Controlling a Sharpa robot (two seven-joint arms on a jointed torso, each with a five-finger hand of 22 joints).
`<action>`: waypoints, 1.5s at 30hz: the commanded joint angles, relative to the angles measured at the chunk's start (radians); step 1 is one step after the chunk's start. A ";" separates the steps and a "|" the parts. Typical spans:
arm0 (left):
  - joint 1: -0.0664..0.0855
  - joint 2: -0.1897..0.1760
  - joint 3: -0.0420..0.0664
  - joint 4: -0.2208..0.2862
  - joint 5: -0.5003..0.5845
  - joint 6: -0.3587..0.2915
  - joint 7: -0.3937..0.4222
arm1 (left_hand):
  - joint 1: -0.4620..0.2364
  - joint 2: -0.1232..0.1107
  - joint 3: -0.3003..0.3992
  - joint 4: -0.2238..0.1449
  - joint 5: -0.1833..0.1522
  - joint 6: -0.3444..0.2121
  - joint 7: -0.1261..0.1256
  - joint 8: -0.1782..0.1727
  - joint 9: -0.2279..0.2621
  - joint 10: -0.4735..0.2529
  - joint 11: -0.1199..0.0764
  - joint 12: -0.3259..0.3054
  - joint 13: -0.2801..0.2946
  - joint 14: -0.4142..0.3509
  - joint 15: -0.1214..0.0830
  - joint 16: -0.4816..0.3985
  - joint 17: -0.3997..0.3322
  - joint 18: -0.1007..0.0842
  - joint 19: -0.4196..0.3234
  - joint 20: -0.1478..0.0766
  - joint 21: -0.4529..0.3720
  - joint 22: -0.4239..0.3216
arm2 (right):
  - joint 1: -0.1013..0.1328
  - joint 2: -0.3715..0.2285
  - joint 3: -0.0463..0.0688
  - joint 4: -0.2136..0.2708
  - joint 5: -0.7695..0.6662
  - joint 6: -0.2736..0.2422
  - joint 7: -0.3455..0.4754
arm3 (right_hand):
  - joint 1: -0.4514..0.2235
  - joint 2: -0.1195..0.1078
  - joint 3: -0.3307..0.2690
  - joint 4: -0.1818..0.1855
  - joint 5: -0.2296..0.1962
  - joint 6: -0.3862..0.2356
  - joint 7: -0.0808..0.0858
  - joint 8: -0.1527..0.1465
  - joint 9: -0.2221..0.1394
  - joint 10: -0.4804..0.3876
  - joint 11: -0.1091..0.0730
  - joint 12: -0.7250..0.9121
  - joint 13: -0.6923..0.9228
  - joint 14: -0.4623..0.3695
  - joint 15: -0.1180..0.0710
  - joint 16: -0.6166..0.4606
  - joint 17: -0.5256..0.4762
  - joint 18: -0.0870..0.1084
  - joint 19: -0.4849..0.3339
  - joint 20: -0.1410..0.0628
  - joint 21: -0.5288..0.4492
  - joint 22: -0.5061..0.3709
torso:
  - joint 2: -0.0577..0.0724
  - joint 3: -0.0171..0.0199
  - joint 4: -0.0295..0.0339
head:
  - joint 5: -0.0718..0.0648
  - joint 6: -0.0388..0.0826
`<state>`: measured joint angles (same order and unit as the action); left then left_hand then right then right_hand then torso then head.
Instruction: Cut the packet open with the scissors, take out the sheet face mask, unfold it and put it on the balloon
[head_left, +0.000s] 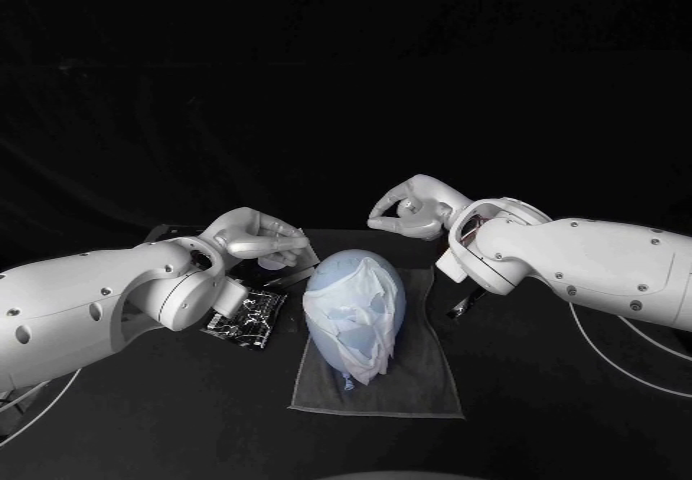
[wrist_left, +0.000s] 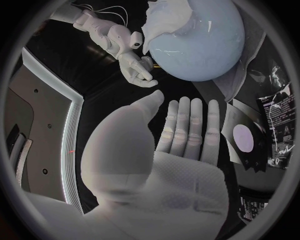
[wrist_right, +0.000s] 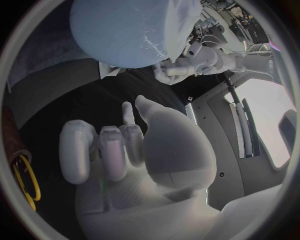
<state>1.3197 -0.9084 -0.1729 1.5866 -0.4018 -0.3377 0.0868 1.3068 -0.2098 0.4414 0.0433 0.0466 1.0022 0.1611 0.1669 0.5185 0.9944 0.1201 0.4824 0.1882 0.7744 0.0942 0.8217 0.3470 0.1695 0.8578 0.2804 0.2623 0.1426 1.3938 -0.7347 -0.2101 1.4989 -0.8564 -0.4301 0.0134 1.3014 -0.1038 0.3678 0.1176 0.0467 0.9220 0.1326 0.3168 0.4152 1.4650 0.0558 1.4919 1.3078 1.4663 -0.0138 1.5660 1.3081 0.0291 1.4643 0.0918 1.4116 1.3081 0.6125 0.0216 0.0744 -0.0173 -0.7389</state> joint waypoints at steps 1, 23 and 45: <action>0.000 -0.004 0.002 0.007 -0.087 0.051 0.136 | 0.014 -0.005 -0.005 0.012 0.002 -0.003 -0.002 0.008 -0.001 -0.011 -0.003 0.011 0.003 0.018 -0.005 0.023 0.007 0.015 0.028 -0.007 0.012 0.001 | 0.000 -0.012 0.001 0.031 -0.029 0.071 0.174 | 0.012 -0.009 -0.003 -0.012 0.002 0.005 0.001 -0.011 -0.004 0.058 -0.003 0.009 0.209 0.104 -0.001 0.005 0.263 0.002 0.049 -0.002 0.014 0.221 | -0.001 0.0004 0.0005 | 0.004 -0.003; -0.048 -0.026 0.000 0.018 -0.123 0.083 0.225 | 0.096 -0.007 -0.062 0.099 0.003 0.007 -0.034 0.059 -0.009 0.011 -0.051 0.121 0.051 0.379 -0.085 0.528 0.467 0.010 0.297 -0.183 0.465 0.265 | -0.047 -0.040 0.001 0.165 -0.542 0.005 0.083 | 0.000 -0.074 -0.048 -0.021 0.002 0.028 0.004 -0.060 -0.033 0.106 0.000 0.079 0.263 0.104 0.002 0.005 0.263 -0.014 0.080 -0.001 0.090 0.243 | 0.003 -0.0005 0.0016 | 0.020 -0.018; -0.052 -0.043 -0.001 0.020 -0.188 0.116 0.230 | 0.113 -0.007 -0.071 0.140 0.002 0.016 -0.050 0.083 -0.012 0.002 -0.068 0.192 0.108 0.527 -0.101 0.617 0.702 -0.005 0.279 -0.195 0.732 0.513 | -0.057 -0.058 0.001 0.199 -0.591 0.031 0.074 | -0.008 -0.074 -0.063 -0.012 0.002 0.048 0.001 -0.066 -0.036 0.106 -0.002 0.079 0.263 0.104 0.001 0.005 0.263 -0.018 0.086 -0.001 0.107 0.247 | 0.002 -0.0001 0.0004 | 0.036 -0.042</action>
<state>1.2694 -0.9507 -0.1740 1.6021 -0.5426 -0.2481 0.2937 1.4138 -0.2181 0.3710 0.1771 0.0465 1.0160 0.1178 0.2434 0.5085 1.0005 0.0567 0.6732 0.2953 1.2994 -0.0055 1.4375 1.0565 0.1712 1.1369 0.0859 0.9912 0.6540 1.3378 -0.7906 -0.2093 1.6949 -1.4167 -0.4077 0.0950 1.2947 -0.1737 0.3105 0.1049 0.0465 0.9643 0.1334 0.2550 0.3799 1.4630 0.0538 1.5674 1.3081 1.4661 -0.0137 1.5673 1.3073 0.0291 1.4637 0.0916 1.5159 1.3079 0.6137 0.0220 0.0741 0.0190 -0.7783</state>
